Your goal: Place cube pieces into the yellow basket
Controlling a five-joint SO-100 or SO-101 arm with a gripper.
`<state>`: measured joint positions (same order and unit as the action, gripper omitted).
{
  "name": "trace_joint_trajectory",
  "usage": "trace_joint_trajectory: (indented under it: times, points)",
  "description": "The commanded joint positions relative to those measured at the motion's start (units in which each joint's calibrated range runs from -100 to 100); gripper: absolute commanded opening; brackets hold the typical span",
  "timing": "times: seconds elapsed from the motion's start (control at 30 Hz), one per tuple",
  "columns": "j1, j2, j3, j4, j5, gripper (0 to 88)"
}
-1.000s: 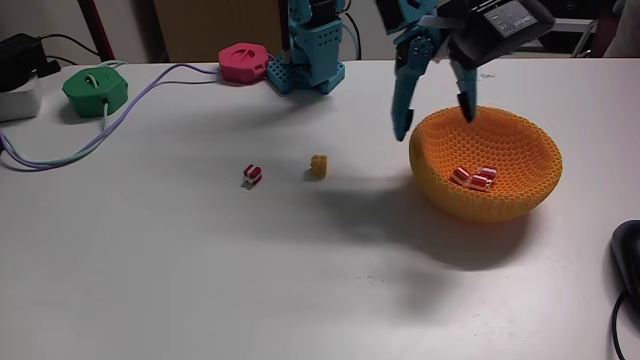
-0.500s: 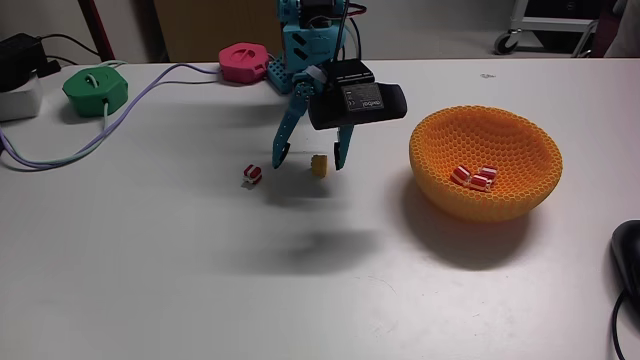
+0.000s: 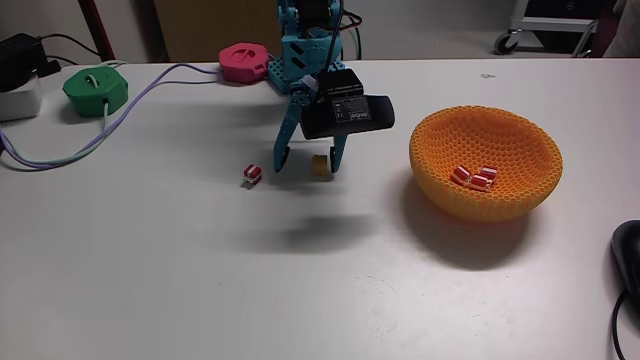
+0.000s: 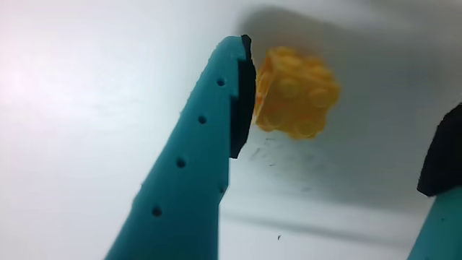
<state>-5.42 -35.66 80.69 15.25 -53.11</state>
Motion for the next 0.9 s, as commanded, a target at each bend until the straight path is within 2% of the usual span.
trace_joint_trajectory:
  times: [0.0,0.1,0.17,0.2,0.3,0.43,0.57,0.73,0.77,0.8,0.83,0.87]
  points:
    - [0.85,-0.99,-0.24,1.69,-0.59,33.5]
    - [1.69,-0.99,0.15,1.6,0.1,18.0]
    - [2.34,-0.99,-0.04,1.26,1.86,3.3]
    - [2.62,-0.99,-0.14,0.99,2.2,0.0]
    - [2.62,-1.08,-3.8,0.39,2.69,0.0]
    - [-0.55,-0.99,-17.95,3.17,1.9,0.0]
    - [-11.55,-0.04,-33.46,12.2,-4.1,0.0]
    - [-28.32,3.18,-37.21,12.72,-13.77,0.0]
    - [-31.12,4.13,-35.96,10.73,-14.46,9.3]
    - [-32.98,5.36,-34.52,7.34,-13.72,24.6]
    - [-34.57,6.87,-33.75,4.47,-12.8,35.7]
    - [-35.68,8.1,-32.4,1.17,-12.65,40.8]
